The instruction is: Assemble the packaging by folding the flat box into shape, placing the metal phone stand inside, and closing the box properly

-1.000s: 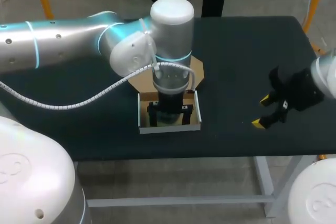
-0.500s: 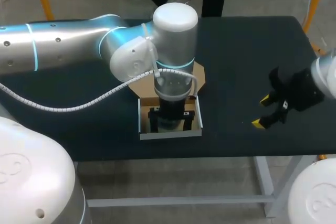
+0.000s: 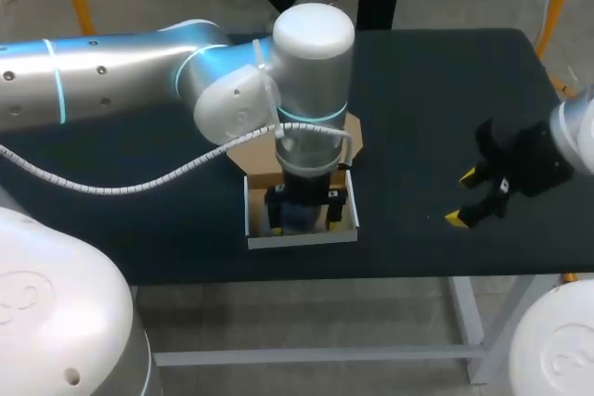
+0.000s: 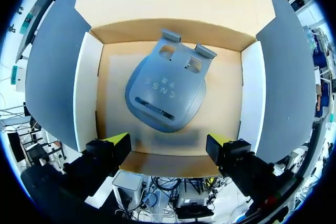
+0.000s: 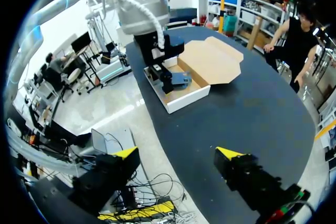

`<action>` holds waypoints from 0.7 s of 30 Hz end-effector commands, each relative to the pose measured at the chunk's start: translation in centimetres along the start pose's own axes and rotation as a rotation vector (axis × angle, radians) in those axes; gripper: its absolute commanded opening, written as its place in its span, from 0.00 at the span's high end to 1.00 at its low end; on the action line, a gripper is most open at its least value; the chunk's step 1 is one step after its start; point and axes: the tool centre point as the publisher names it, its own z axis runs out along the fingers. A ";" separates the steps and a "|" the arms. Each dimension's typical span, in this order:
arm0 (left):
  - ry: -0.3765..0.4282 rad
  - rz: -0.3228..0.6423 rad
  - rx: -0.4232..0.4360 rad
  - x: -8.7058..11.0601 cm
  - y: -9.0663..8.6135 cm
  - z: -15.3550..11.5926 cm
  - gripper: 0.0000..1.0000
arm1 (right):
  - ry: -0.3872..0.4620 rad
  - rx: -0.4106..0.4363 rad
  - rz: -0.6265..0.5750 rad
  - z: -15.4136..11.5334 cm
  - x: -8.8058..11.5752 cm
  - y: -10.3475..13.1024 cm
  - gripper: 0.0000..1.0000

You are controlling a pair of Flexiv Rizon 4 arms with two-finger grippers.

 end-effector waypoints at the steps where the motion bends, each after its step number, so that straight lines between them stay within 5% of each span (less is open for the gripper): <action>1: 0.051 0.013 0.041 -1.3 0.3 -2.6 0.00 | -0.010 -0.001 -0.001 0.0 0.4 -0.1 0.00; 21: 0.320 0.242 0.116 -6.8 -0.6 -9.9 0.00 | -0.010 -0.001 -0.001 0.0 0.4 -0.1 0.00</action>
